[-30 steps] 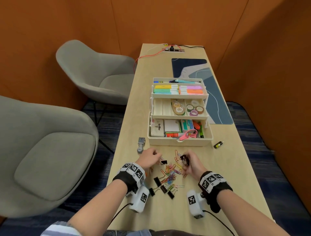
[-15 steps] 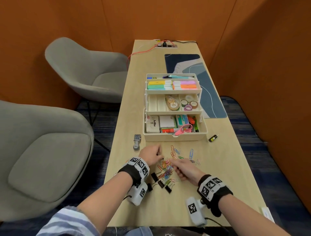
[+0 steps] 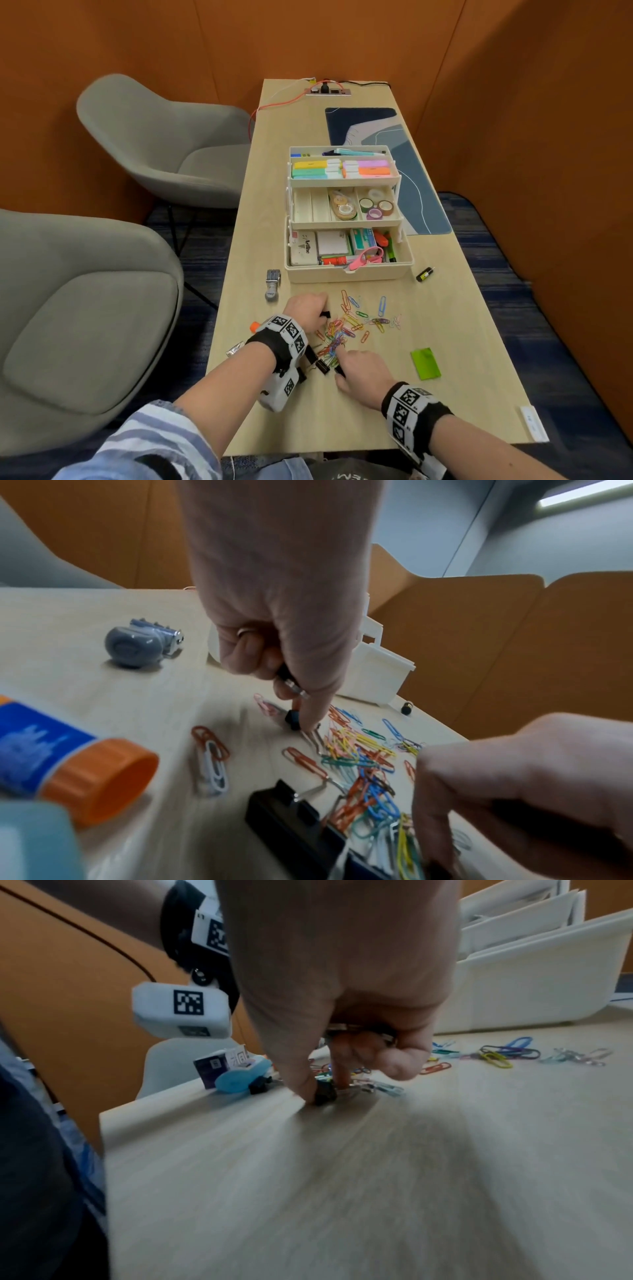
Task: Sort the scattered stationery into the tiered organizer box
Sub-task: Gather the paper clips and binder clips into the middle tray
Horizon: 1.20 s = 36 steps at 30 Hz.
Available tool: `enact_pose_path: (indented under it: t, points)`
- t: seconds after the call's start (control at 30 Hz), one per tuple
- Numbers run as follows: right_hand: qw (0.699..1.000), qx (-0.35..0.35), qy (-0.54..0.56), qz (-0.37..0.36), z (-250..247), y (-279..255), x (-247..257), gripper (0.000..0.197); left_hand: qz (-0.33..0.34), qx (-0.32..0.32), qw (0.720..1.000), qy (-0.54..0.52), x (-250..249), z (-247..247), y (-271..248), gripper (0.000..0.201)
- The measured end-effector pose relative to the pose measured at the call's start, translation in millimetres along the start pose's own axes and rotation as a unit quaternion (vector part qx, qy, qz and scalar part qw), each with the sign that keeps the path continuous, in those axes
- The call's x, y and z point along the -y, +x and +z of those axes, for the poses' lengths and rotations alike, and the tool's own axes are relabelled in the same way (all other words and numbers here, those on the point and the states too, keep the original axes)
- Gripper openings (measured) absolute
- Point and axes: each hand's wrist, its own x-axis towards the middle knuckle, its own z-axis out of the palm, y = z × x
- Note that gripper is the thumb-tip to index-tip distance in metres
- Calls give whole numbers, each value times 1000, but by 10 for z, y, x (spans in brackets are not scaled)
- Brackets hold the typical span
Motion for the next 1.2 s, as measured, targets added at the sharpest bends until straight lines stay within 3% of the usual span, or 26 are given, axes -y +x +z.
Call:
enact_pose_path:
  t: [0.17, 0.3, 0.37, 0.47, 0.57, 0.6, 0.67, 0.7, 0.73, 0.8, 0.9, 0.97, 1.03, 1.2]
  points:
    - [994, -27, 98, 44, -114, -33, -4, 18, -5, -14, 1000, 0, 4, 11, -32, 22]
    - [944, -42, 301, 124, -197, 46, -158, 21, 1, -34, 999, 4, 33, 2, -68, 14]
    - [877, -35, 446, 172, -220, 105, -209, 20, 1, -38, 999, 5, 43, -4, -84, 11]
    - [732, -23, 632, 254, -210, 159, -263, 24, -6, -36, 999, -29, 53, 5, -100, 13]
    - [617, -4, 746, 251, -226, 146, -292, 26, 9, -5, 998, -57, 74, 6, -124, 25]
    - [587, 4, 775, 234, -233, 135, -301, 28, 18, 6, 998, -54, 86, 4, -128, 29]
    - [563, 22, 801, 201, -249, 115, -299, 37, 31, 15, 999, -29, 102, -4, -127, 32]
    - [569, 34, 798, 195, -257, 111, -286, 41, 36, 17, 999, -14, 99, -10, -127, 31]
    - [595, 41, 779, 195, -270, 118, -258, 43, 41, 15, 999, 0, 89, -16, -126, 29]
    - [697, 30, 690, 195, -261, 157, -205, 41, 57, 4, 998, 26, 44, -21, -118, 27]
    - [868, -21, 483, 112, -217, 201, -96, 28, 75, -12, 995, 64, -23, -14, -97, 28]
    - [949, -25, 309, 52, -178, 188, -10, 16, 72, -10, 994, 79, -34, -6, -93, 30]
    - [989, -21, 143, 15, -129, 182, 62, 27, 73, -5, 993, 89, -17, 4, -89, 30]
    - [1000, -10, 5, -24, -99, 232, 139, 28, 68, -30, 994, 76, 113, -143, -132, 25]
